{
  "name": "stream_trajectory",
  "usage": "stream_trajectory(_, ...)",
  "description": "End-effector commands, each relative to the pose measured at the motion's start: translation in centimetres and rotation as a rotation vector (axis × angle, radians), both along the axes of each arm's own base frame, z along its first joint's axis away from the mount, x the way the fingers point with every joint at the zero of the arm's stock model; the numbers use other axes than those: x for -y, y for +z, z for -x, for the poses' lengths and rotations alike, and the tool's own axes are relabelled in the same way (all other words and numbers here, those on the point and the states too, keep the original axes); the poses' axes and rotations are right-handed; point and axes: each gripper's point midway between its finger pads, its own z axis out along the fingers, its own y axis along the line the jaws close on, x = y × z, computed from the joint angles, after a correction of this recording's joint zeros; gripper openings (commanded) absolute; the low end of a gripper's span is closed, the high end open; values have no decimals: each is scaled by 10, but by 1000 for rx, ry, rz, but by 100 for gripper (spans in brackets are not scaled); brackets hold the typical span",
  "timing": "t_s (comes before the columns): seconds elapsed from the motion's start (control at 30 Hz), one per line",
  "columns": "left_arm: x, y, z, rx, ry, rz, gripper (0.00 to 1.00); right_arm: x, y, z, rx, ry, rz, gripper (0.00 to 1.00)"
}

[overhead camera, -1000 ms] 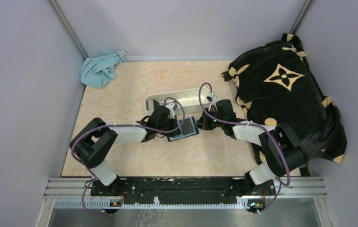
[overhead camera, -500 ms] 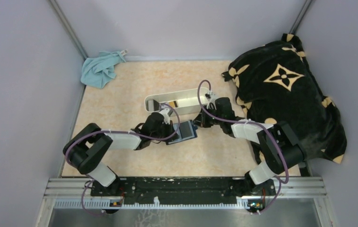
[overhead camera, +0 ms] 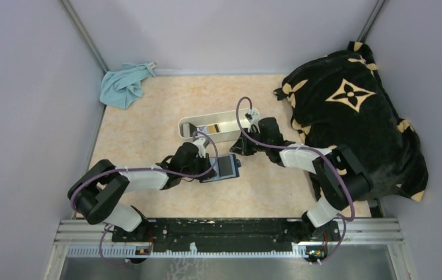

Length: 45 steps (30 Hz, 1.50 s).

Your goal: Take the credit cards out of the card holder

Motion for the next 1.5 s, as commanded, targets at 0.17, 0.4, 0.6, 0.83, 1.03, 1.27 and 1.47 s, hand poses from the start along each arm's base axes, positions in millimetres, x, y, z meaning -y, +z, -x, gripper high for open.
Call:
stream_trajectory(0.17,20,28,-3,14,-34,82,18,-5,-45,10,-51,33,25,4)
stream_trajectory(0.4,26,22,-13,-1,5,97,23,5,-86,33,-144,30,41,4)
stream_trajectory(0.6,18,17,-18,4,49,72,23,10,-100,39,-172,18,61,4)
stream_trajectory(0.83,-7,28,-27,-45,109,199,30,9,-106,39,-182,23,58,4)
stream_trajectory(1.03,-14,22,-26,-71,120,210,42,7,-107,40,-183,32,48,3)
stream_trajectory(1.27,1,24,-24,-92,61,296,43,7,-108,42,-187,34,51,3)
stream_trajectory(1.47,3,13,-21,-125,52,302,43,10,-112,45,-198,27,58,3)
